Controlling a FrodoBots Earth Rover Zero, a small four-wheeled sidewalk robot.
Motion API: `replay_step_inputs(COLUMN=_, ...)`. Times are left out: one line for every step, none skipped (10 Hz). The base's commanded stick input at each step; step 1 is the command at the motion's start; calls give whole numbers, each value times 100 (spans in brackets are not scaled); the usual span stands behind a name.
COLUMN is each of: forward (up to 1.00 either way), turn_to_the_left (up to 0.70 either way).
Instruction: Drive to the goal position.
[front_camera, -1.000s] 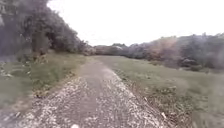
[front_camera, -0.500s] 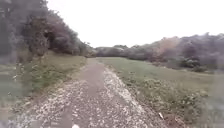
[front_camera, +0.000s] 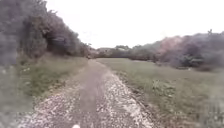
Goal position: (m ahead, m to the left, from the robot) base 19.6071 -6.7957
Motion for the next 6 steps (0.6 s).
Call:
replay_step_inputs(forward=100, turn_to_the_left=24)
replay_step_inputs(forward=100, turn_to_the_left=6)
replay_step_inputs(forward=100, turn_to_the_left=0)
replay_step_inputs(forward=100, turn_to_the_left=0)
replay_step_inputs(forward=100, turn_to_the_left=0)
replay_step_inputs(forward=100, turn_to_the_left=0)
